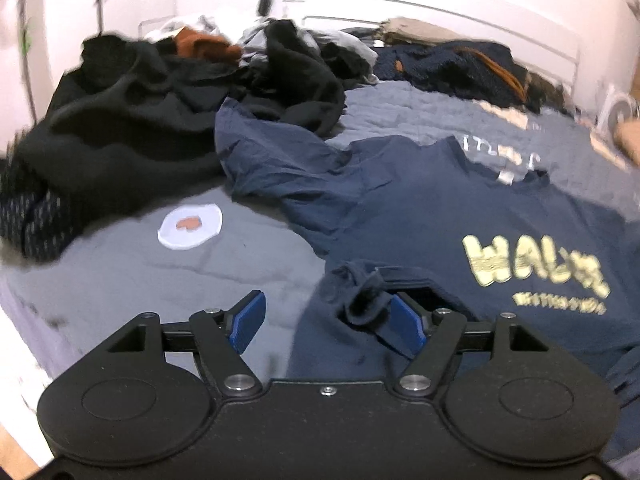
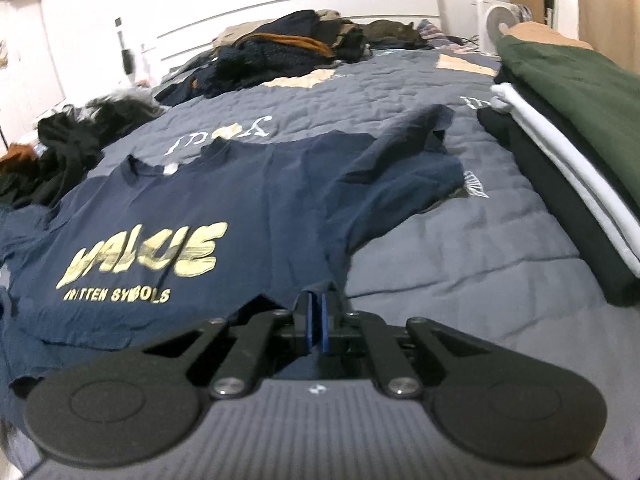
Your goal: Fold clothes
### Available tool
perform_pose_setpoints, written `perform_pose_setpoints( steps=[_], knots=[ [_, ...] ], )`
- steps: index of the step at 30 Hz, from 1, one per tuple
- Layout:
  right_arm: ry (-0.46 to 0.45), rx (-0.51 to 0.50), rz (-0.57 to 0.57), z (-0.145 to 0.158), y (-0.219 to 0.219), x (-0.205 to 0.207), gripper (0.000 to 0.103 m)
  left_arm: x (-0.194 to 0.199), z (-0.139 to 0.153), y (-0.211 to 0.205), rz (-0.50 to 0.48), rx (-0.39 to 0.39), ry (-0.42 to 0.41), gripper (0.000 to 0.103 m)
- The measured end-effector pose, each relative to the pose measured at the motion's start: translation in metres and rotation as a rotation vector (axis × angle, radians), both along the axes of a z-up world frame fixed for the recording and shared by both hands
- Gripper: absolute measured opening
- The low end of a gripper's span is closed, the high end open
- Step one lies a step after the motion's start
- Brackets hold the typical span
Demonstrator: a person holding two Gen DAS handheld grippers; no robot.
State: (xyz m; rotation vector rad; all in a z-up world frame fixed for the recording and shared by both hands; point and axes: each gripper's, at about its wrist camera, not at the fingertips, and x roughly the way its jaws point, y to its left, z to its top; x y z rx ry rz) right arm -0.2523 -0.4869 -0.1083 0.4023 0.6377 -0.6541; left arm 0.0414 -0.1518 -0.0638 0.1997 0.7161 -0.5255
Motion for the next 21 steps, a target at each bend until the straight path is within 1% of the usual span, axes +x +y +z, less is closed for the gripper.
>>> perform_pose_setpoints(
  steps=[1,2,3,4,5,6,7,8,11,13,14,15,16,17,18,19,20,21],
  knots=[
    [0.005,-0.006,0.008,0.0,0.002,0.002,0.008,0.001,-0.001,-0.003,-0.023,0.022,-0.018,0.064],
    [0.013,-0.012,0.013,0.0,0.003,0.003,0.008,0.003,-0.003,-0.007,-0.043,0.044,-0.032,0.06],
    [0.017,-0.017,0.018,-0.001,0.004,0.004,0.008,0.005,-0.005,-0.009,-0.057,0.055,-0.032,0.059],
    [0.021,-0.019,0.024,-0.001,0.004,0.005,0.008,0.008,-0.007,-0.011,-0.067,0.06,-0.023,0.057],
    [0.025,-0.015,0.026,-0.002,0.004,0.005,0.008,0.011,-0.008,-0.011,-0.074,0.055,-0.008,0.051],
    [0.029,-0.011,0.027,-0.003,0.004,0.006,0.008,0.013,-0.01,-0.011,-0.078,0.043,0.013,0.047],
    [0.031,-0.005,0.029,-0.004,0.004,0.007,0.009,0.014,-0.011,-0.012,-0.085,0.039,0.023,0.041],
    [0.033,0.0,0.031,-0.005,0.003,0.008,0.009,0.014,-0.012,-0.013,-0.095,0.04,0.027,0.037],
    [0.044,-0.006,0.039,-0.008,0.003,0.013,0.012,0.016,-0.016,-0.017,-0.118,0.048,0.034,0.037],
    [0.053,-0.01,0.048,-0.01,0.003,0.018,0.018,0.018,-0.018,-0.018,-0.125,0.047,0.051,0.037],
    [0.053,-0.01,0.052,-0.01,0.002,0.019,0.018,0.018,-0.019,-0.019,-0.13,0.042,0.06,0.037],
    [0.045,-0.012,0.054,-0.01,0.002,0.02,0.018,0.019,-0.02,-0.019,-0.134,0.038,0.067,0.034],
    [0.037,-0.013,0.055,-0.01,0.002,0.02,0.017,0.019,-0.02,-0.019,-0.135,0.036,0.072,0.021],
    [0.022,-0.005,0.054,-0.01,0.001,0.019,0.017,0.02,-0.02,-0.018,-0.134,0.034,0.075,0.017],
    [0.008,0.007,0.051,-0.01,0.0,0.019,0.013,0.02,-0.02,-0.018,-0.132,0.033,0.078,0.016],
    [-0.005,0.019,0.047,-0.01,-0.002,0.018,0.009,0.02,-0.019,-0.017,-0.127,0.026,0.076,0.011],
    [-0.019,0.03,0.043,-0.01,-0.004,0.017,0.006,0.021,-0.017,-0.015,-0.119,0.017,0.07,0.007],
    [-0.031,0.037,0.036,-0.009,-0.005,0.017,0.003,0.022,-0.016,-0.014,-0.111,0.007,0.065,0.007]
  ],
)
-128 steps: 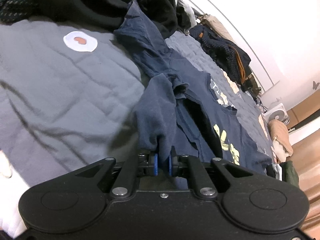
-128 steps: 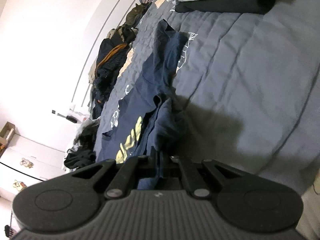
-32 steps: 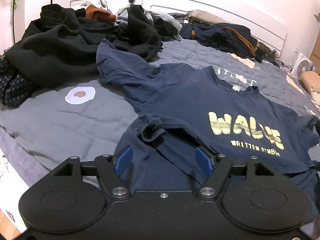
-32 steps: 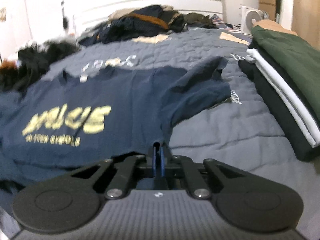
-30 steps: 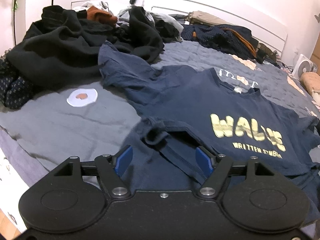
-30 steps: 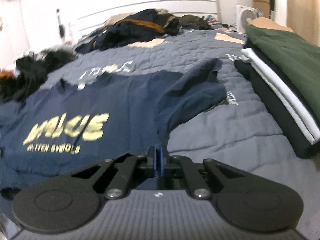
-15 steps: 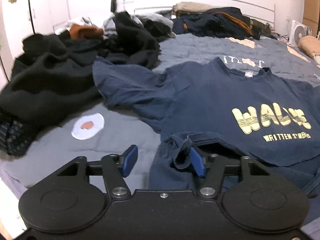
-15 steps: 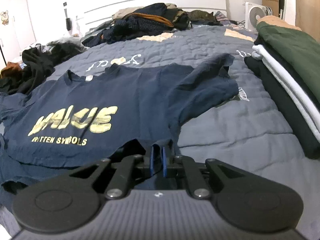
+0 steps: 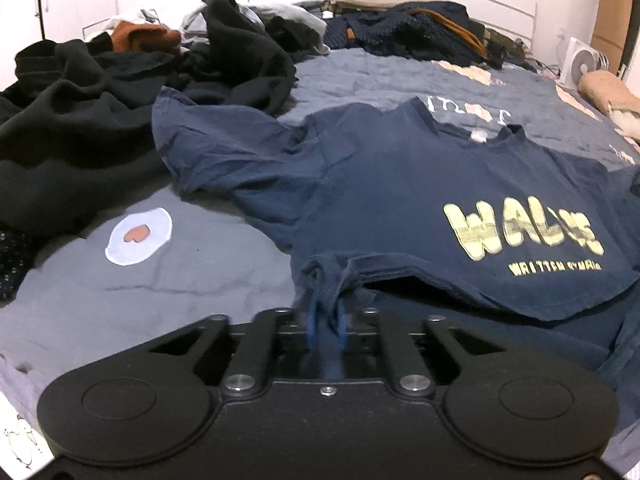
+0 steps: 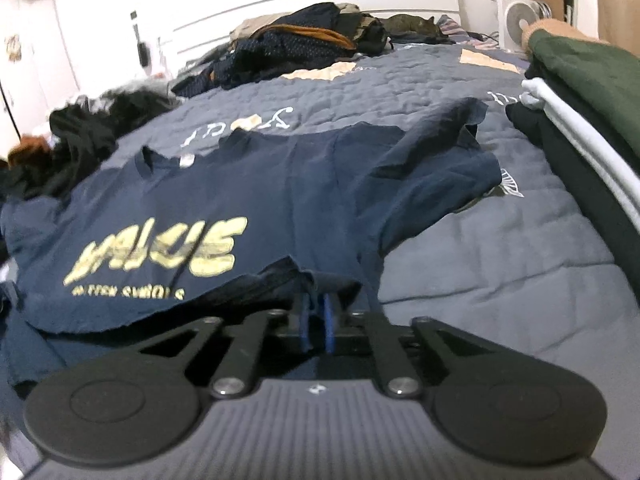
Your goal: Fold clothes
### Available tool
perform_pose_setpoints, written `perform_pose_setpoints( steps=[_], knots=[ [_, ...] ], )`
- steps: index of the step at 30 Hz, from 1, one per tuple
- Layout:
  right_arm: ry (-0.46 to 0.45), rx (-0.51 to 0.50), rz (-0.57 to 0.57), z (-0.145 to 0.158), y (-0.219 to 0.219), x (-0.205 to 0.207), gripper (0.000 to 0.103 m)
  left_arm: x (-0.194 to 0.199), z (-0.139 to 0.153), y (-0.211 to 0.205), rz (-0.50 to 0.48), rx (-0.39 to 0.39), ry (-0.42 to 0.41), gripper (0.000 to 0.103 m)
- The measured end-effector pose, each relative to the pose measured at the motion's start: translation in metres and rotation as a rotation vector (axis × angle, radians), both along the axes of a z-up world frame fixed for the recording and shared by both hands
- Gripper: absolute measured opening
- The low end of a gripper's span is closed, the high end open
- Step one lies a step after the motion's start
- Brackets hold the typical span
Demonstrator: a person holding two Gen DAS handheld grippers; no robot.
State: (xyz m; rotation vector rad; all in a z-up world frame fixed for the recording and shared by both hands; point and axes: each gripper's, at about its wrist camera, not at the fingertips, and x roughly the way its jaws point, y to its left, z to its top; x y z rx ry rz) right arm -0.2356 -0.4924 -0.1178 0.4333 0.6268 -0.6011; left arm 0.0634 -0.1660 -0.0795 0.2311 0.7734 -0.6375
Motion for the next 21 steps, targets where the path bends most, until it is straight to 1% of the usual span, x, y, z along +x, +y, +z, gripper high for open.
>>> perform_pose_setpoints(
  steps=[4,6,8,11,13,15,16,18,21],
  knots=[
    [-0.084,0.045,-0.053,0.005,-0.01,-0.006,0.0,0.003,0.009,0.004,0.025,-0.043,-0.027,0.005],
    [-0.125,0.08,-0.081,0.006,-0.018,-0.009,0.0,0.006,0.012,0.003,0.027,-0.049,-0.043,0.005],
    [-0.141,0.099,-0.095,0.005,-0.023,-0.009,0.0,0.009,0.015,0.001,0.027,-0.054,-0.057,0.005],
    [-0.137,0.095,-0.089,0.004,-0.025,-0.005,0.0,0.015,0.022,0.003,0.046,-0.086,-0.071,0.005],
    [-0.135,0.097,-0.079,0.004,-0.026,-0.003,0.0,0.02,0.024,0.008,0.074,-0.105,-0.065,0.005],
    [-0.133,0.101,-0.07,0.005,-0.026,-0.001,0.001,0.023,0.025,0.012,0.107,-0.108,-0.066,0.005],
    [-0.133,0.097,-0.07,0.006,-0.025,-0.001,0.001,0.025,0.024,0.015,0.11,-0.114,-0.05,0.005],
    [-0.129,0.088,-0.063,0.008,-0.025,-0.001,0.003,0.026,0.024,0.019,0.101,-0.13,-0.017,0.005],
    [-0.119,0.075,-0.055,0.009,-0.024,0.0,0.004,0.02,0.022,0.017,0.063,-0.108,-0.02,0.006]
  ],
)
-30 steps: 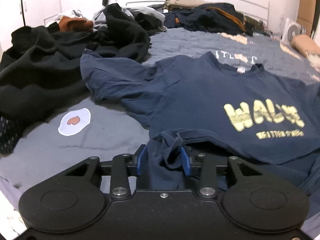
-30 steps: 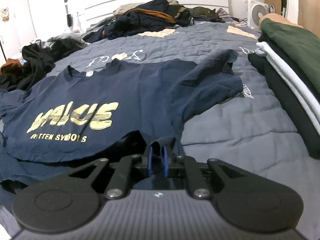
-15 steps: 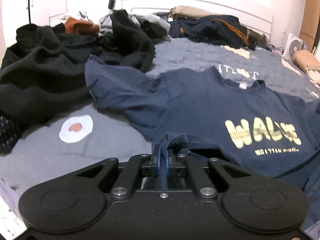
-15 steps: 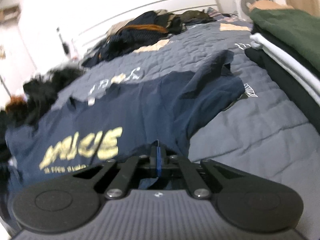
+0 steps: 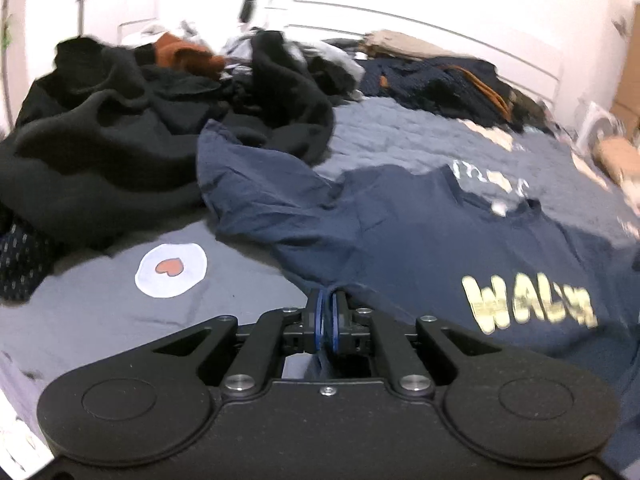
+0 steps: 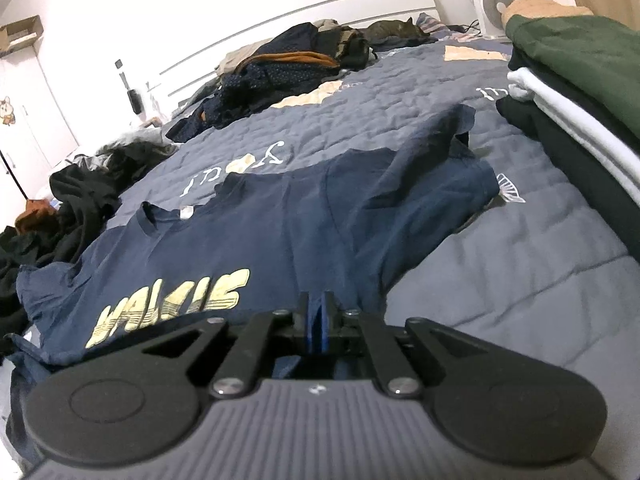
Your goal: Fold clothes
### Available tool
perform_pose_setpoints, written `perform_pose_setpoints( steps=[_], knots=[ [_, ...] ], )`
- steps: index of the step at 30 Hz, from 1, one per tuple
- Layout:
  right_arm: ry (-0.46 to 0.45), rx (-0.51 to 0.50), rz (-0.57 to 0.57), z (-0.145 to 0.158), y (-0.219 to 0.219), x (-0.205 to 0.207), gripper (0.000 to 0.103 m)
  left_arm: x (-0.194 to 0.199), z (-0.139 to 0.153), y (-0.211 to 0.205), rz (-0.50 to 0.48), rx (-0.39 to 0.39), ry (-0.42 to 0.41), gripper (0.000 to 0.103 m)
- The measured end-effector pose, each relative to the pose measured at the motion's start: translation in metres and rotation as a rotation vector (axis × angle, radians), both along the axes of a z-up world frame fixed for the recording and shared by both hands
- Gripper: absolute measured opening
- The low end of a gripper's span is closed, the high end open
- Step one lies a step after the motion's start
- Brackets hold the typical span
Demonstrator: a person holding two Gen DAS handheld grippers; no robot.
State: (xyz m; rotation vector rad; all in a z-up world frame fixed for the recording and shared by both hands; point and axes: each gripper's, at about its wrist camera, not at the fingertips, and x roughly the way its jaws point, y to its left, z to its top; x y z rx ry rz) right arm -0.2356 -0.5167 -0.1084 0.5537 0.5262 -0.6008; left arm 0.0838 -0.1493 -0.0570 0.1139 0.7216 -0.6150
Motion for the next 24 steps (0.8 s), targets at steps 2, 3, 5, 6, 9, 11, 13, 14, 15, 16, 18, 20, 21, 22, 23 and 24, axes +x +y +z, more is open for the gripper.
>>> perform_pose_setpoints(
  steps=[2,3,5,6,9,11,13,14,15,16,18,20,21,22,23,24],
  knots=[
    [0.009,0.003,0.002,0.0,0.0,0.001,0.004,-0.003,-0.002,-0.004,-0.024,0.015,-0.002,0.021],
    [0.013,0.007,0.002,-0.001,0.0,0.002,0.004,-0.004,-0.003,-0.006,-0.03,0.019,0.0,0.027],
    [0.021,0.013,0.008,-0.003,0.0,0.003,0.004,-0.005,-0.004,-0.011,-0.036,0.021,-0.006,0.046],
    [0.026,0.012,0.008,-0.003,0.0,0.004,0.004,-0.006,-0.005,-0.013,-0.038,0.022,-0.01,0.048],
    [0.039,0.01,0.0,-0.004,0.0,0.004,0.006,-0.005,-0.009,-0.021,-0.045,0.033,0.002,0.048],
    [0.041,0.003,-0.001,-0.003,0.0,0.003,0.007,-0.005,-0.012,-0.026,-0.049,0.045,0.006,0.048],
    [0.047,-0.009,-0.006,-0.002,0.0,0.002,0.009,-0.004,-0.015,-0.029,-0.051,0.054,0.011,0.048],
    [0.05,-0.015,-0.009,-0.001,-0.001,0.001,0.009,-0.003,-0.016,-0.03,-0.048,0.056,0.019,0.048],
    [0.053,-0.021,-0.01,0.0,-0.001,0.001,0.009,-0.002,-0.017,-0.03,-0.043,0.056,0.026,0.048],
    [0.057,-0.023,-0.005,0.0,0.0,0.001,0.009,-0.001,-0.018,-0.03,-0.037,0.056,0.032,0.048],
    [0.065,-0.022,0.007,-0.001,0.001,0.003,0.01,0.001,-0.02,-0.03,-0.026,0.051,0.042,0.048],
    [0.075,-0.023,0.023,-0.003,0.003,0.007,0.011,0.004,-0.022,-0.03,-0.023,0.047,0.053,0.033],
    [0.081,-0.024,0.031,-0.004,0.004,0.009,0.011,0.007,-0.023,-0.03,-0.02,0.044,0.066,0.024],
    [0.089,-0.026,0.038,-0.006,0.006,0.012,0.011,0.01,-0.025,-0.03,-0.016,0.041,0.085,0.017],
    [0.094,-0.027,0.051,-0.007,0.008,0.015,0.011,0.011,-0.026,-0.029,-0.008,0.037,0.092,0.016],
    [0.098,-0.029,0.064,-0.008,0.009,0.018,0.011,0.012,-0.026,-0.029,0.0,0.034,0.086,0.016]
  ],
)
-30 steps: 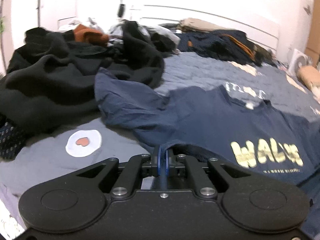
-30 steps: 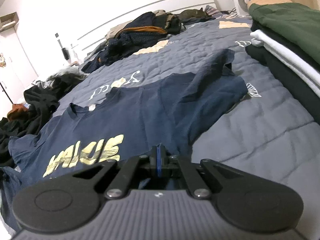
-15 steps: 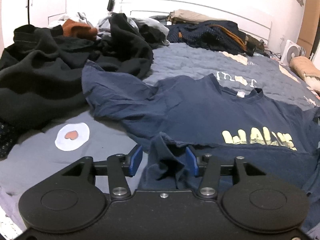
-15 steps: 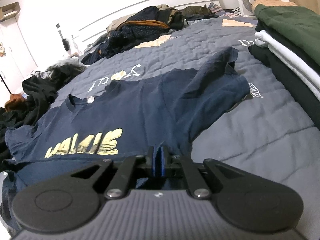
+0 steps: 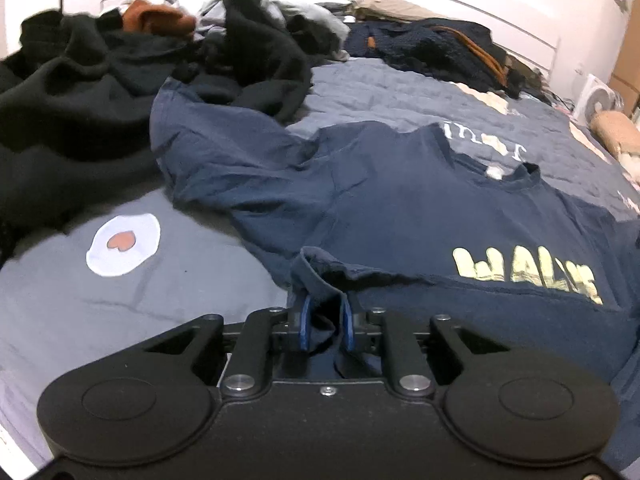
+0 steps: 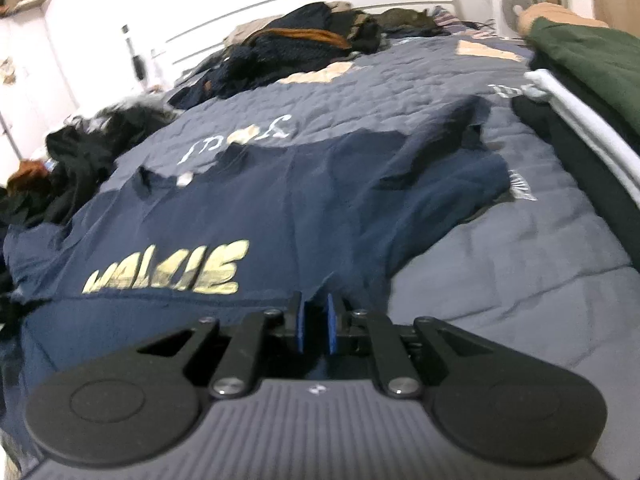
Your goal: Fold clothes
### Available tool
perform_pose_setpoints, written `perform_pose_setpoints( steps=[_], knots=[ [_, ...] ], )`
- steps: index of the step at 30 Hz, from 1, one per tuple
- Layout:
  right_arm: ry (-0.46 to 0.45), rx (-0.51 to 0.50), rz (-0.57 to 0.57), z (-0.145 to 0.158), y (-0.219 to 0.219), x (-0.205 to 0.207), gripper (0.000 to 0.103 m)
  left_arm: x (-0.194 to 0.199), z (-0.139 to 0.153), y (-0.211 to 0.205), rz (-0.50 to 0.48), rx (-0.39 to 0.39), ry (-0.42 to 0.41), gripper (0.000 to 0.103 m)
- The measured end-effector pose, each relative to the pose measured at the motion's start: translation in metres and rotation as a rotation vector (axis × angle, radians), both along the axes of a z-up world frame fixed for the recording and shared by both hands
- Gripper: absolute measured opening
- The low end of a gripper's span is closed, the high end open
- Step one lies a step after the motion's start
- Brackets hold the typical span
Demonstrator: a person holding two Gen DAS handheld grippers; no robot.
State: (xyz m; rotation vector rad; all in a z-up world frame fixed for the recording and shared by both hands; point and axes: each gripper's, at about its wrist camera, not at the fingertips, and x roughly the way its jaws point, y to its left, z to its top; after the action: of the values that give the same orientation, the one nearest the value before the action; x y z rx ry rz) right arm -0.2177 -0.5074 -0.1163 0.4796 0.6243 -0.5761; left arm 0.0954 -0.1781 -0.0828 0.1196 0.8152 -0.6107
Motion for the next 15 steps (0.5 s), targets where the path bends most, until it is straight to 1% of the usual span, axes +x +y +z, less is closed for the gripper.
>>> perform_pose_setpoints(
  steps=[2,4,5,8,12,15],
  knots=[
    [0.011,0.001,0.013,-0.002,0.002,0.006,0.011,0.001,0.002,0.001,0.004,-0.007,-0.013,0.013],
    [-0.002,0.015,0.012,-0.004,0.001,0.008,0.011,0.002,0.002,0.001,0.004,-0.013,-0.017,0.011],
    [-0.013,0.023,0.01,-0.005,0.0,0.009,0.009,0.002,0.003,0.001,0.005,-0.016,-0.02,0.011],
    [-0.058,0.059,-0.006,-0.007,-0.006,0.008,0.0,0.004,0.003,0.001,0.01,-0.025,-0.018,0.01],
    [-0.125,0.081,-0.066,-0.006,-0.015,0.002,0.0,0.008,0.003,-0.001,0.019,-0.03,-0.005,0.01],
    [-0.144,0.06,-0.128,-0.003,-0.022,-0.005,0.0,0.008,0.002,-0.002,0.021,-0.018,0.001,0.012]
  ],
)
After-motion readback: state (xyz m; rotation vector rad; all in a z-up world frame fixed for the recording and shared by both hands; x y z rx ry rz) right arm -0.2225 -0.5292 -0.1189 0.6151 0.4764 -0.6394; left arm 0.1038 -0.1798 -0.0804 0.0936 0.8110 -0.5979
